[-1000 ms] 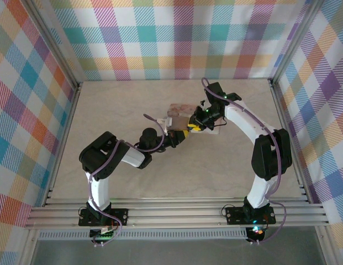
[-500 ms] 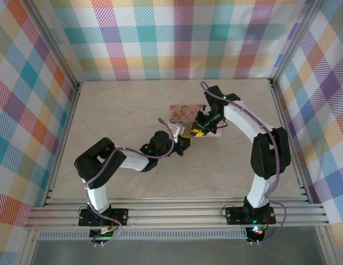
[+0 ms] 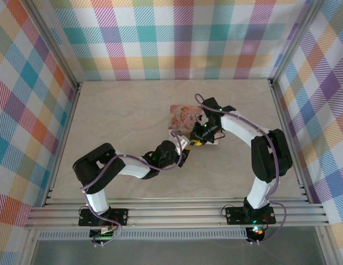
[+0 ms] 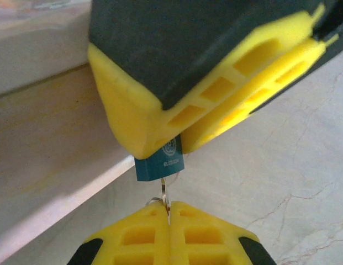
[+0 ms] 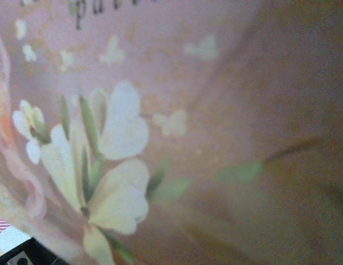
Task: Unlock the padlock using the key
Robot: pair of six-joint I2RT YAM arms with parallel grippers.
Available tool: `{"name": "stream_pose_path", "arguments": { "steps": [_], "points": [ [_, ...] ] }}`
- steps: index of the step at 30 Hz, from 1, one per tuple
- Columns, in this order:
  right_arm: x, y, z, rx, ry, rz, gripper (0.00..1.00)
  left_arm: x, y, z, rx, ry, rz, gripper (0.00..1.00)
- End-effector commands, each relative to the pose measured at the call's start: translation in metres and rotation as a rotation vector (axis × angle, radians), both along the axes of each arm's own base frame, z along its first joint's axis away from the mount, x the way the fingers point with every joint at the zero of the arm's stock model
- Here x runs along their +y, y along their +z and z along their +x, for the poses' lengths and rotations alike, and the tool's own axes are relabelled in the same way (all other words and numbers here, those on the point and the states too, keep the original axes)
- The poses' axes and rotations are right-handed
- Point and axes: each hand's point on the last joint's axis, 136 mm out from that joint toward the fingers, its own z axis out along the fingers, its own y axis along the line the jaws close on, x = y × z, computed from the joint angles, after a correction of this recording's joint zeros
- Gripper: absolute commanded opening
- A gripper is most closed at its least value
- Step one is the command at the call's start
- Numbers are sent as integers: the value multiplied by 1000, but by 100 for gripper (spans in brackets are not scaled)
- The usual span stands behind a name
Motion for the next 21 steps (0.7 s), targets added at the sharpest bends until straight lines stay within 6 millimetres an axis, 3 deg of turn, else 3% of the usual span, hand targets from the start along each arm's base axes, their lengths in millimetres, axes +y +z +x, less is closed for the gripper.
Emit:
{"name": "stream_pose_path", "arguments": {
  "steps": [1,10,21],
  "points": [
    [17,-13,-30,166,-26,124,0,1,-25,-21,108,-8,-46,0],
    [9,-30,-38,153,-59,103,16,4,-35,-25,175,35,-145,0],
    [4,-38,-43,150,-91,93,24,10,-53,-24,203,71,-138,0]
  ]
}}
